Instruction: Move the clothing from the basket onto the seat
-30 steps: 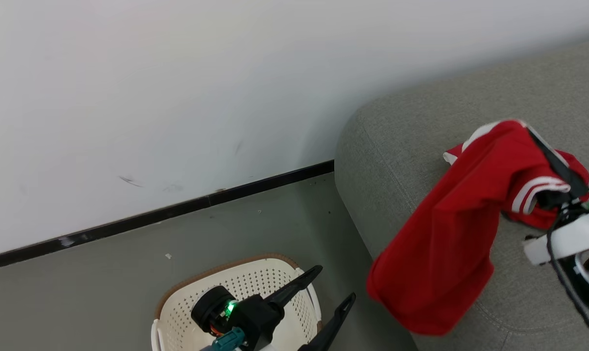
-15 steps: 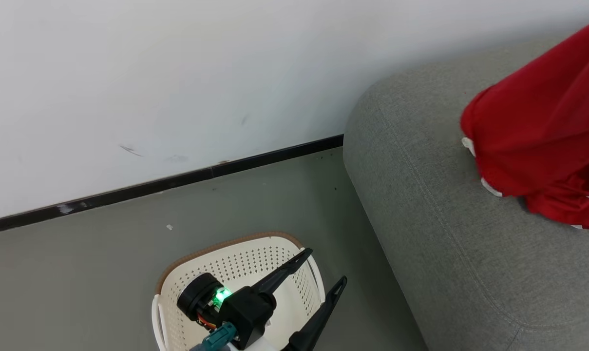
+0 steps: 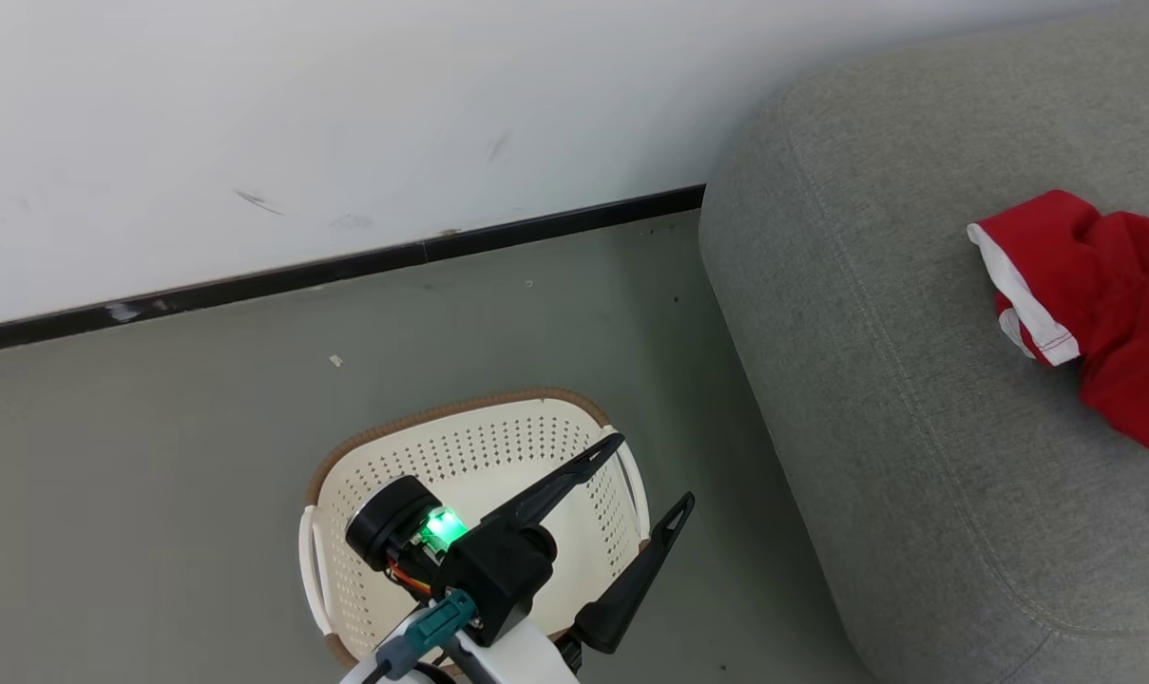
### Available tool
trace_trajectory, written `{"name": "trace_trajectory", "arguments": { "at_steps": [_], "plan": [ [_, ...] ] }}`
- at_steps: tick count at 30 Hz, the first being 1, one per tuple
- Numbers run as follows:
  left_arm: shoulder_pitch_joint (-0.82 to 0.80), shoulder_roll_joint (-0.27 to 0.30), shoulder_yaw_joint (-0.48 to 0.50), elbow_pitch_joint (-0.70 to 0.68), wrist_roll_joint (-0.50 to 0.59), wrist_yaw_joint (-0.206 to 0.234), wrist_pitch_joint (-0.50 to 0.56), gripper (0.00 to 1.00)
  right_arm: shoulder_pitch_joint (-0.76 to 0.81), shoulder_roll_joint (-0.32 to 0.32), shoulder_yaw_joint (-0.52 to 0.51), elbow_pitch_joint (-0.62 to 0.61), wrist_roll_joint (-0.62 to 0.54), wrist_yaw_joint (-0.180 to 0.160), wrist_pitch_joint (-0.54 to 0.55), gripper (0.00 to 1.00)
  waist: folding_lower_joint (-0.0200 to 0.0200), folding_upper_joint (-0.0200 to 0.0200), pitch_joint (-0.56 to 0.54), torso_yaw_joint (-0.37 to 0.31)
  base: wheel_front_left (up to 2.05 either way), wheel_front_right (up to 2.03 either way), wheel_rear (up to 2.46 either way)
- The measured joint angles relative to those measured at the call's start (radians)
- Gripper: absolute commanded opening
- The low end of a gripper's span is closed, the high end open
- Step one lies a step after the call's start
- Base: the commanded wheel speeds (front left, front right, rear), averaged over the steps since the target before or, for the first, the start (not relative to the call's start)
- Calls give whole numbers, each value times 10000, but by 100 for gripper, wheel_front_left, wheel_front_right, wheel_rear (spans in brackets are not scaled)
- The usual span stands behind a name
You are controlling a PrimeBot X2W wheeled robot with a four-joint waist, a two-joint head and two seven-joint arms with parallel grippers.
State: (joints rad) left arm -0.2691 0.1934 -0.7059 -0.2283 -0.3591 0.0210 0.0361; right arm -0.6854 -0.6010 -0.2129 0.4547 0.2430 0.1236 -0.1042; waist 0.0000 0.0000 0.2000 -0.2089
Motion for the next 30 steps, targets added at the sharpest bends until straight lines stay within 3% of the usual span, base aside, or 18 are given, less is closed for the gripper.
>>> {"name": "trace_trajectory", "arguments": {
  "at_steps": [13,25,29,30],
  "plan": [
    [-750,6,-115,-364,196,-161,382,100,227,1281,336,2351,-729,0,-426,0,0,0,1255,410,0,0,0],
    [-1162,-6,134,-383,176,-247,389,100,298,1551,-378,3214,-1126,0,-1070,2,0,0,2029,527,0,0,0],
    [-1173,-25,451,-339,6,-236,268,100,272,1979,-353,3262,-1214,0,-1252,50,0,0,2172,426,0,0,0],
    [-1178,-31,520,-303,-75,-236,226,100,272,2098,-353,3273,-1216,0,-1310,78,0,0,2178,380,0,0,0]
  ]
}}
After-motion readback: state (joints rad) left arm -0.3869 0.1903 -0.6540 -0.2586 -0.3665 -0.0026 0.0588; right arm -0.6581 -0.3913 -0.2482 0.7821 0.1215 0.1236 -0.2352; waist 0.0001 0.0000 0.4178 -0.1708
